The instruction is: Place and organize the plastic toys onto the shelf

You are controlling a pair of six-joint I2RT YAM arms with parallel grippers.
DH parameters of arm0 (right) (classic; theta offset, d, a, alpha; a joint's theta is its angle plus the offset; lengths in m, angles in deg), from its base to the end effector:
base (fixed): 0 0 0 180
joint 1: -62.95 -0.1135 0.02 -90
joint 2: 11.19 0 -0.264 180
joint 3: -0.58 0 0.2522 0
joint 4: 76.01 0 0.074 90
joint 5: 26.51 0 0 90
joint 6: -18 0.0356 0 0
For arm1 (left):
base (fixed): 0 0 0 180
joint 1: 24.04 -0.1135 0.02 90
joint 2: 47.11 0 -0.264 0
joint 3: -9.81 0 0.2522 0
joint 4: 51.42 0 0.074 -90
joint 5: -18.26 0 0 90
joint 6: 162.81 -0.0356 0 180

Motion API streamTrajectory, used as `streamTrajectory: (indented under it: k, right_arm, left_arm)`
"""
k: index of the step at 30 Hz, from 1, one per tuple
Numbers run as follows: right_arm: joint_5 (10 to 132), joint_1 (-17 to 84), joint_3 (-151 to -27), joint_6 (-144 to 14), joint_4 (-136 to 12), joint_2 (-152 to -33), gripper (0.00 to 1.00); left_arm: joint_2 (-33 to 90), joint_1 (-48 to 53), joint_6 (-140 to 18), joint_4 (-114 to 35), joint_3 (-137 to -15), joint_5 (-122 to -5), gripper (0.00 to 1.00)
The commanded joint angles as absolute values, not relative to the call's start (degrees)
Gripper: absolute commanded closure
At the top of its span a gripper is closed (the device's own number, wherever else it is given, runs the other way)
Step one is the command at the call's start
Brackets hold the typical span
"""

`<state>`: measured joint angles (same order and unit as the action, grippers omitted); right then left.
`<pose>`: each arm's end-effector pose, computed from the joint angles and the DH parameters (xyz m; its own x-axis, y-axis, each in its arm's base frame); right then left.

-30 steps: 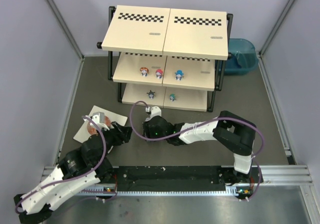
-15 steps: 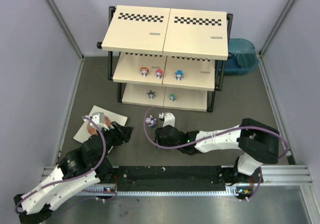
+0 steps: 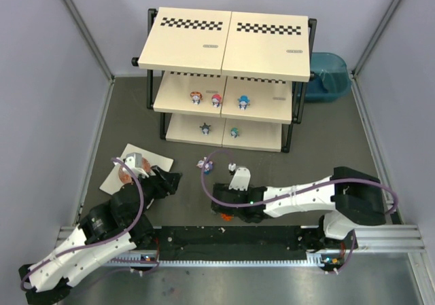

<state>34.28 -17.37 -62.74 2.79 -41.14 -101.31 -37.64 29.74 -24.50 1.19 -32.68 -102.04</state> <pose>0.0668 0.2884 0.1713 -0.8315 0.1343 -0.5390 -0.0727 0.9357 0.3452 0.0557 -0.0456 0.2593 -0.4422 -0.4874 -0.7529 0.1285 0.7964 -0.5910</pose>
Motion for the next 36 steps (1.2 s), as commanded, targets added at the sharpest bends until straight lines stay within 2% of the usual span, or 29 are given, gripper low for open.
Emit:
streamTrajectory:
  k: [1,6,9,13,15,19,25,27,36]
  right_arm:
    - [28.17,-18.97,-65.04,3.87,-37.37,-98.74,0.08]
    - [24.91,-18.79,-61.0,-19.14,-44.83,-90.31,0.1]
    - [30.15,-16.95,-58.1,-31.8,-48.16,-86.09,0.16]
    - [42.28,-14.67,-56.51,-44.73,-49.24,-81.95,0.35]
    - [49.57,-14.14,-56.95,-49.22,-48.19,-81.68,0.35]
    - [55.4,-14.75,-58.53,-51.69,-43.36,-84.74,0.3]
    - [53.74,-18.79,-59.06,-51.96,-44.4,-89.49,0.28]
    - [52.86,-19.14,-59.67,-51.69,-44.4,-91.6,0.24]
    - [51.1,-19.94,-59.94,-51.08,-45.19,-94.86,0.24]
  left_arm:
    - [-38.06,29.75,-23.86,1.1,-33.39,-101.18,0.28]
    - [-38.41,29.66,-23.42,1.46,-33.48,-101.0,0.28]
    - [-38.32,29.66,-22.98,1.46,-33.39,-100.74,0.28]
    - [-38.32,29.66,-22.63,1.28,-33.13,-100.21,0.28]
    - [-38.32,29.75,-22.54,1.11,-33.04,-100.04,0.29]
    - [-38.41,29.75,-22.8,1.19,-33.04,-99.86,0.29]
    - [-38.5,29.66,-22.98,1.1,-32.86,-99.69,0.29]
    - [-38.5,29.66,-23.15,1.1,-32.86,-99.6,0.29]
    - [-38.68,29.66,-23.33,1.54,-32.95,-100.21,0.29]
